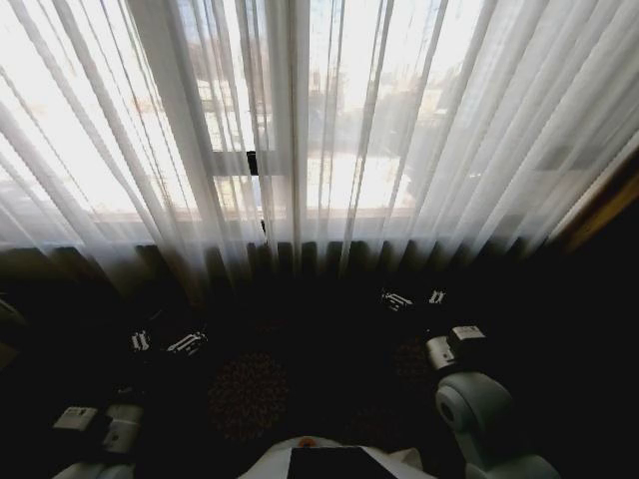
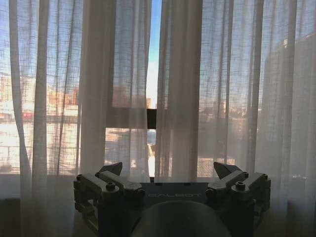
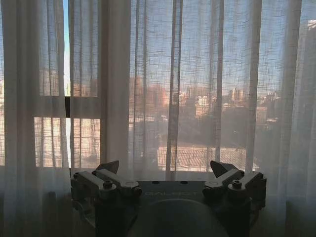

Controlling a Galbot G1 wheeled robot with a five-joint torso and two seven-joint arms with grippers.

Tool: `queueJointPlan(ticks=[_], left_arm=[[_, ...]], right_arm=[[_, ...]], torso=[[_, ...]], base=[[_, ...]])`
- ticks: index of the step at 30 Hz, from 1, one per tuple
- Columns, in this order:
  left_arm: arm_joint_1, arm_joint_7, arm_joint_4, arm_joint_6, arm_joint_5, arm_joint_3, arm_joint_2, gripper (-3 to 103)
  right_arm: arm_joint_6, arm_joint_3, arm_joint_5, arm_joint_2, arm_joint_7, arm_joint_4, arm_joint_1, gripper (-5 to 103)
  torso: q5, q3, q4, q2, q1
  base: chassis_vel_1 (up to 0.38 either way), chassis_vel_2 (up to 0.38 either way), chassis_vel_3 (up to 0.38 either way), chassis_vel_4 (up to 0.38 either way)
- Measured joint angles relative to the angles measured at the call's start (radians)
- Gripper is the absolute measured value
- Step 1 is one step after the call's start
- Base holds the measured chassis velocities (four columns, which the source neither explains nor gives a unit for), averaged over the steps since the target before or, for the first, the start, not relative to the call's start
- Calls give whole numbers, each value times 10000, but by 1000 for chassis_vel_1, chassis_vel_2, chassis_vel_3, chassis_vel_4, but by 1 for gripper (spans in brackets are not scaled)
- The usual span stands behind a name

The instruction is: Open the curtains by pulling them apart, changing their state from closed to fully open.

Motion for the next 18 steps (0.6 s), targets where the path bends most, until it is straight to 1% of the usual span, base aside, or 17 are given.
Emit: queueJointPlan(ticks=[4,7,11,13,18], left_arm=[[49,35,0,-47,41,29,-56,100],[91,41,0,-102,43,28,-68,100],[178,53,0,-250,44,-23,-82,100],[231,66,1,-337,44,-41,-90,100],[255,135,1,-445,68,-4,-118,100]], right_arm=[[-8,-33,-44,-7,3,-8,9,100],[-21,-83,-93,-7,6,-27,9,100],[-35,-210,-178,10,9,-82,69,100],[-42,-283,-210,14,9,-118,132,100],[-45,-308,-236,12,11,-162,132,100]], torso=[[0,0,0,1,-1],[0,-1,0,1,-1],[1,-1,0,2,-1],[-8,3,1,-3,6],[5,0,0,-1,2]], base=[[-50,104,52,-111],[-93,234,95,-186],[-175,308,156,-300],[-189,303,199,-290],[-236,327,256,-323]])
